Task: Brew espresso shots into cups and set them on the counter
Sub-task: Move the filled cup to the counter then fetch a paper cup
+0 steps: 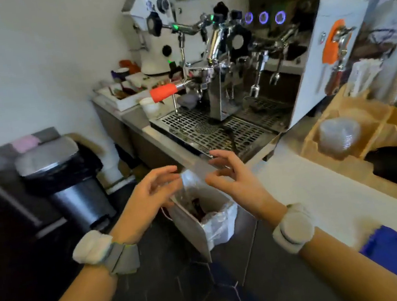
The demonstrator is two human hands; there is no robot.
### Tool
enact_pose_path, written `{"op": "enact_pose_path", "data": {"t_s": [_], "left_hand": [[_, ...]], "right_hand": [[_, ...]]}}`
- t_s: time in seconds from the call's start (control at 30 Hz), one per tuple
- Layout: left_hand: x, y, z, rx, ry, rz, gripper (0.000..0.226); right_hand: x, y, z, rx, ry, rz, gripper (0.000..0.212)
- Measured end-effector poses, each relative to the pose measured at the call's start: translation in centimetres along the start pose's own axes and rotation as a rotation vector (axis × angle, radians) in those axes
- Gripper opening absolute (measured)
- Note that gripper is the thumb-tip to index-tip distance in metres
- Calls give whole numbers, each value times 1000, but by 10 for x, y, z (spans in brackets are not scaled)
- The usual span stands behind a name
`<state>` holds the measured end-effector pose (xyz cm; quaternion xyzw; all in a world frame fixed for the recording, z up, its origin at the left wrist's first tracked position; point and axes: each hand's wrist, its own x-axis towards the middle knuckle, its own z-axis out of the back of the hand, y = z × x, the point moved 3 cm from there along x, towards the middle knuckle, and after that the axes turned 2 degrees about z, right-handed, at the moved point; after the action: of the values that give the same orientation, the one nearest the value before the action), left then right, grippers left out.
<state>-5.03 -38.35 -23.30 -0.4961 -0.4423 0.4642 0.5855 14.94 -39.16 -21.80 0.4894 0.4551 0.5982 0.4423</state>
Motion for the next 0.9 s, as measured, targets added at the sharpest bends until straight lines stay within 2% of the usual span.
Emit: {"op": "enact_pose_path", "data": {"t_s": [0.13,0.27,0.5,0.73,0.9], "left_hand": [[20,13,47,0,-71,25,29],[59,12,85,35,-86,33,34],[164,5,155,66,-105,5,31],[230,23,189,80,-94,39,30],[295,43,212,41,-30,86,30]], "right_hand": [[51,-7,-34,-3,85,22,47],[104,-11,-61,11,110,35,43],[215,-25,-104,31,67,66,42],[281,-54,-134,18,55,17,44],[329,-73,-140,-20,-62,-49,45]]}}
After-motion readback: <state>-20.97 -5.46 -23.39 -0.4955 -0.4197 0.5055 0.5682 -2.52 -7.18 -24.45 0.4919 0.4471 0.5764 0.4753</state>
